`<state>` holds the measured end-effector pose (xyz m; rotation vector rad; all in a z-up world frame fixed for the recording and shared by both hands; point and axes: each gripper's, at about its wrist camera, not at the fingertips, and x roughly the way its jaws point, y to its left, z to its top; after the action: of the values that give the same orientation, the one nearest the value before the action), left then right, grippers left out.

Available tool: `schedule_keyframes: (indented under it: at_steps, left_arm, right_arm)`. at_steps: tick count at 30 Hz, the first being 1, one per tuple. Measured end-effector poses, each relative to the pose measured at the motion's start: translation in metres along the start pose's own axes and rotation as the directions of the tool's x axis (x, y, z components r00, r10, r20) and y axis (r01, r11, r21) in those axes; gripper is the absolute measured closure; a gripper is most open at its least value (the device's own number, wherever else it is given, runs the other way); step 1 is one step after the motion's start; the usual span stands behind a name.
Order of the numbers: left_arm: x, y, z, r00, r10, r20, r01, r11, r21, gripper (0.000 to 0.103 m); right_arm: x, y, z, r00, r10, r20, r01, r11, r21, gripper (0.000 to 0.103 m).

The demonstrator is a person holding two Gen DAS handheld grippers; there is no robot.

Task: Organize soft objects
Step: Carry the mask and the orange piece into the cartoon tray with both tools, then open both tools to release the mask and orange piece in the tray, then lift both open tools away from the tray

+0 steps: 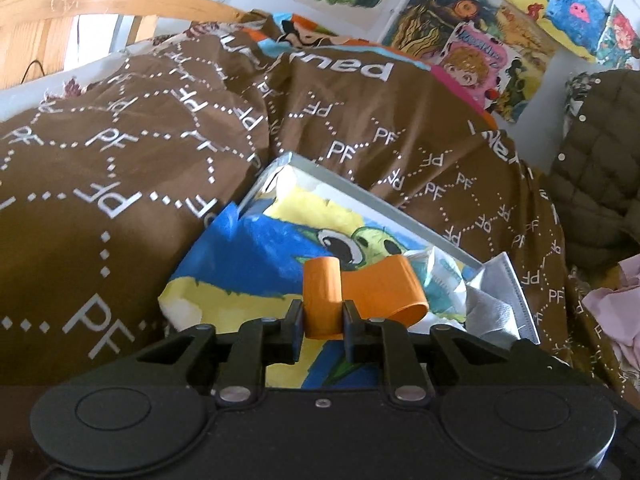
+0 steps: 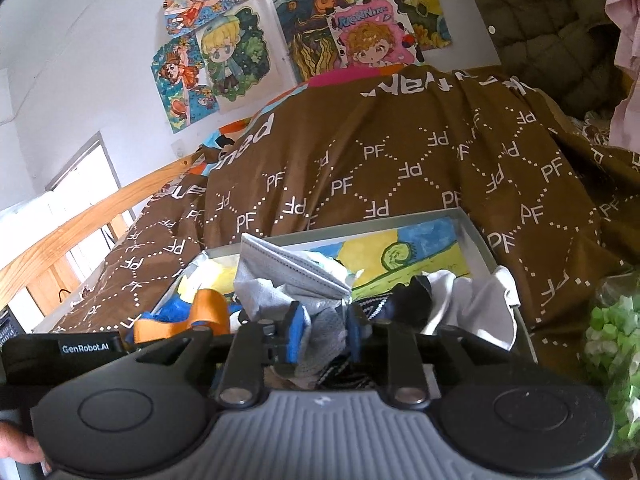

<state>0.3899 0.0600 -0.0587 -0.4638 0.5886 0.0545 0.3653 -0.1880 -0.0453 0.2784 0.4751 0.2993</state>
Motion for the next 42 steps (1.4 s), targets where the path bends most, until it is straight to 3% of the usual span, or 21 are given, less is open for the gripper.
schedule_keyframes:
  at_steps: [4, 6, 8, 10, 20, 32, 42]
  left_arm:
    - [-0.002, 0.000, -0.001, 1.000, -0.001, -0.005, 0.001, 1.000, -0.002, 0.073]
    - [-0.003, -0.001, -0.001, 1.000, 0.004, -0.003, -0.004, 1.000, 0.007, 0.064]
    - [-0.004, -0.001, -0.001, 1.000, 0.013, -0.003, -0.013, 1.000, 0.008, 0.046]
    - [-0.005, -0.001, -0.001, 1.000, 0.027, -0.004, -0.027, 1.000, 0.004, 0.039]
    - [-0.023, -0.006, -0.004, 0.999, 0.039, 0.032, -0.040, 0.998, 0.048, 0.018]
    - [-0.087, -0.026, 0.000, 0.984, 0.031, 0.175, -0.059, 0.985, 0.160, 0.001]
    - [-0.162, -0.038, -0.008, 0.965, 0.002, 0.264, -0.056, 0.979, 0.198, 0.001]
  right_arm:
    - [-0.001, 0.000, 0.000, 1.000, -0.003, 0.002, 0.003, 1.000, 0.001, 0.066]
    - [-0.001, 0.000, 0.000, 1.000, -0.006, 0.002, 0.006, 1.000, 0.001, 0.061]
    - [-0.001, -0.001, 0.001, 1.000, -0.012, 0.003, 0.012, 1.000, 0.005, 0.052]
    - [-0.001, -0.001, 0.001, 1.000, -0.012, 0.001, 0.012, 1.000, 0.007, 0.047]
    - [-0.013, 0.003, 0.004, 0.999, -0.039, 0.022, 0.040, 0.999, -0.018, 0.027]
    - [-0.067, 0.013, 0.018, 0.995, -0.025, 0.100, 0.027, 0.999, -0.023, 0.009]
    - [-0.139, 0.035, 0.020, 0.983, -0.002, 0.183, 0.015, 0.997, -0.071, 0.000]
